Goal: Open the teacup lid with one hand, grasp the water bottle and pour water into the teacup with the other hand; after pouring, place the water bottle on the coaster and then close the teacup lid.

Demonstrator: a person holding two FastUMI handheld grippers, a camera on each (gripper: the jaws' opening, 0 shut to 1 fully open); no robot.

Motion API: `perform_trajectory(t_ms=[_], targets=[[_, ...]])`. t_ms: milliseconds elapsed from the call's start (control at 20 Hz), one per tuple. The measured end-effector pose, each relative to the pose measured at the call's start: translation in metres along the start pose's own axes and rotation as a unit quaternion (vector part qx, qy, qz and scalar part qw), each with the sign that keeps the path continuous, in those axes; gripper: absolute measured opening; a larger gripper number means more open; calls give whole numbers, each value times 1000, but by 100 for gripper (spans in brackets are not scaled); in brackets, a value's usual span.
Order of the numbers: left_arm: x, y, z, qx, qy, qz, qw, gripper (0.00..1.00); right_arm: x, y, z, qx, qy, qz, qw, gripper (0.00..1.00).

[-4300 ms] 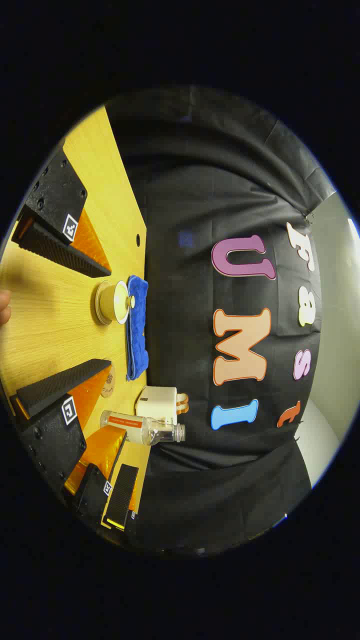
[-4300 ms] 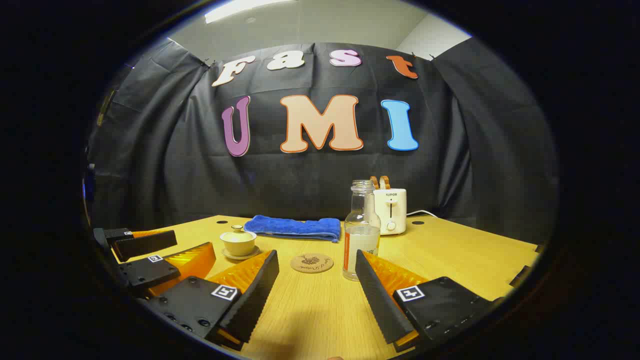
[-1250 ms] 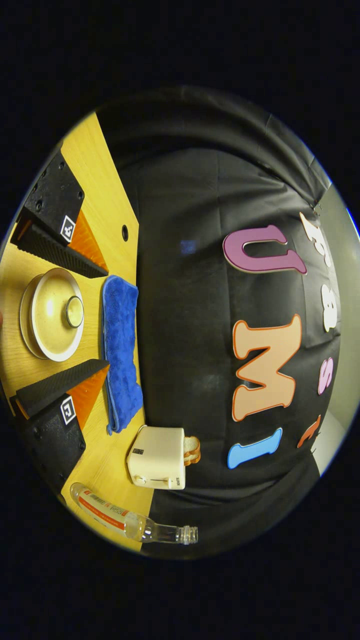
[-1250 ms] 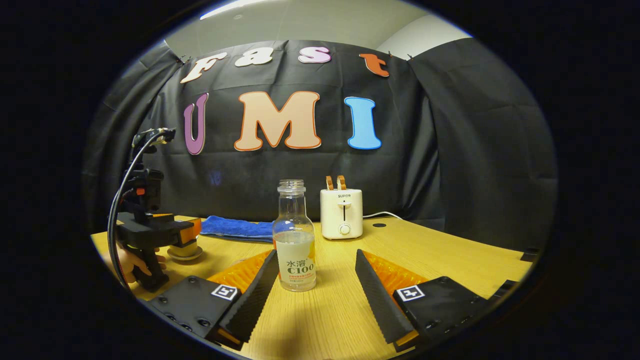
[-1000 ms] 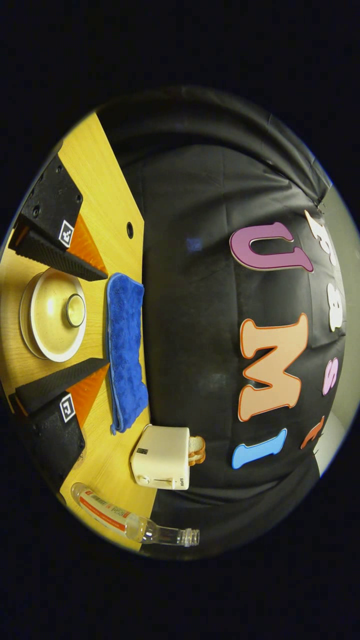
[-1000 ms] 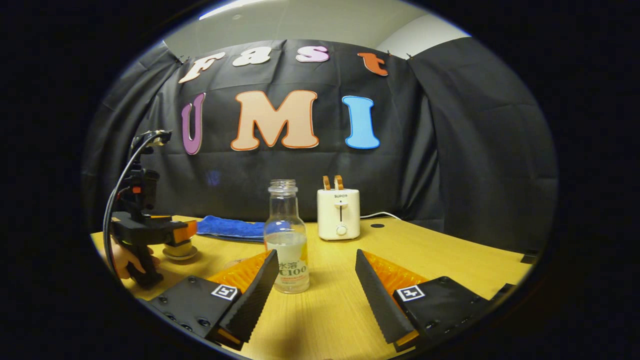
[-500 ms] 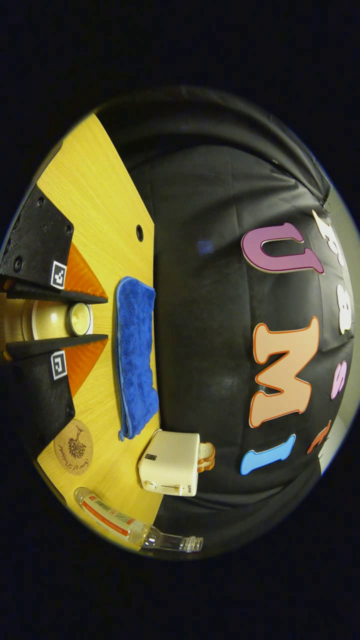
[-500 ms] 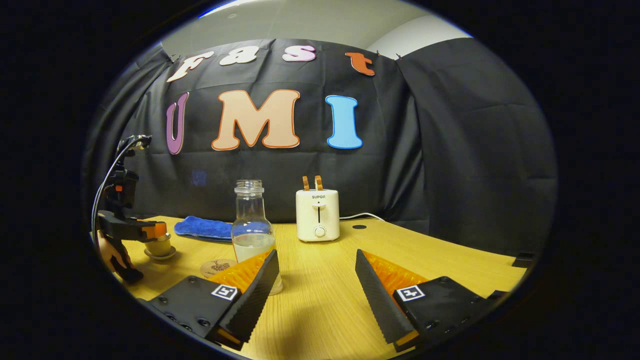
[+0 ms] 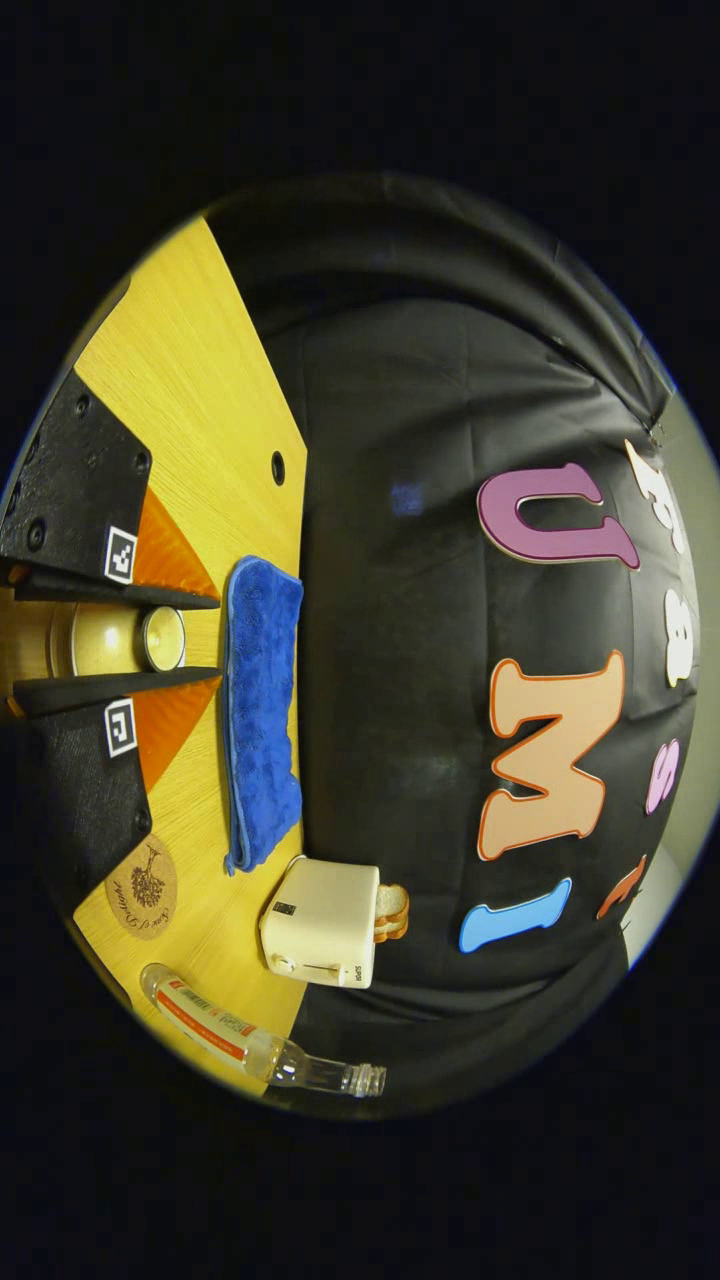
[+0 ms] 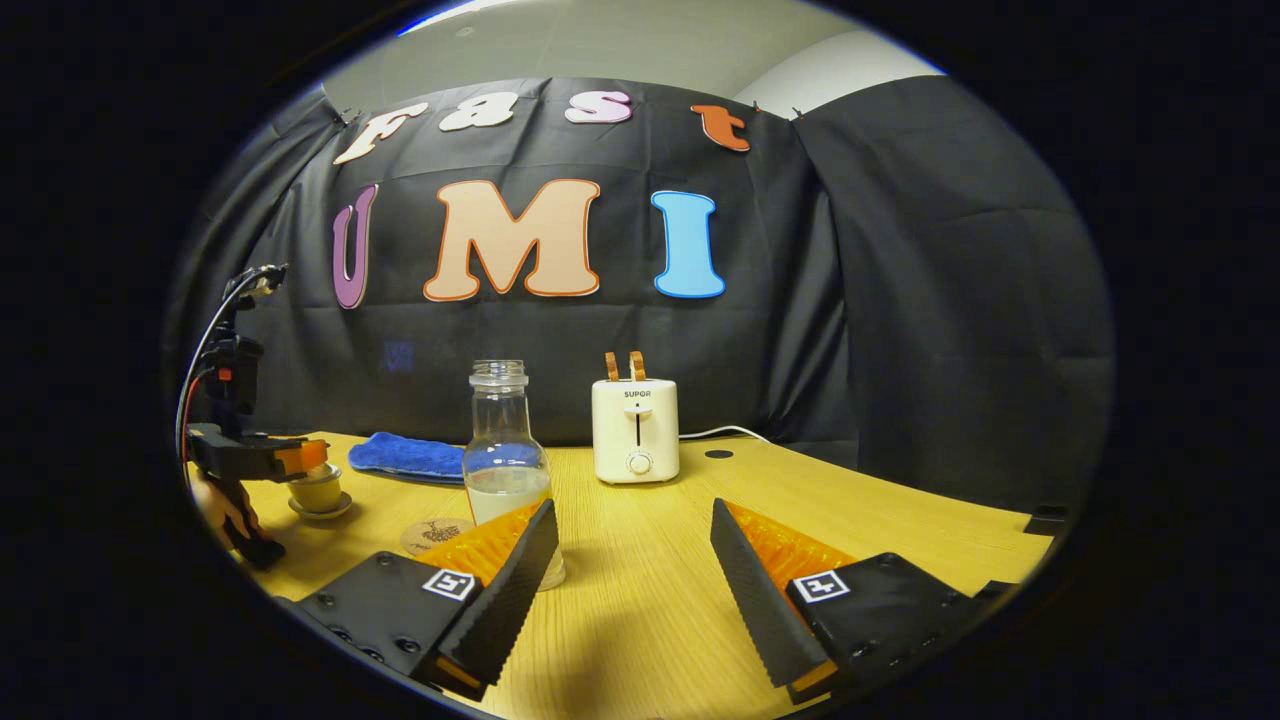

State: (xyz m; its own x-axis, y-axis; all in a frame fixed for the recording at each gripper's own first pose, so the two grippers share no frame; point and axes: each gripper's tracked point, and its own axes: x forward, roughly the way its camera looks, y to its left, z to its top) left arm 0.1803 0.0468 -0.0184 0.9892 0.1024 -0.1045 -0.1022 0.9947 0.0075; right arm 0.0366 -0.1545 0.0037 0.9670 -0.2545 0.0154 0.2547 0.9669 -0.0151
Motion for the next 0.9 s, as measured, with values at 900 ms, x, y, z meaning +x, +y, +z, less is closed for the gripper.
perform_trajectory(t_ms=[900], targets=[[-71,23,9,-4,-52,0,999,25,6,57,-4,3,7,94,996,94]])
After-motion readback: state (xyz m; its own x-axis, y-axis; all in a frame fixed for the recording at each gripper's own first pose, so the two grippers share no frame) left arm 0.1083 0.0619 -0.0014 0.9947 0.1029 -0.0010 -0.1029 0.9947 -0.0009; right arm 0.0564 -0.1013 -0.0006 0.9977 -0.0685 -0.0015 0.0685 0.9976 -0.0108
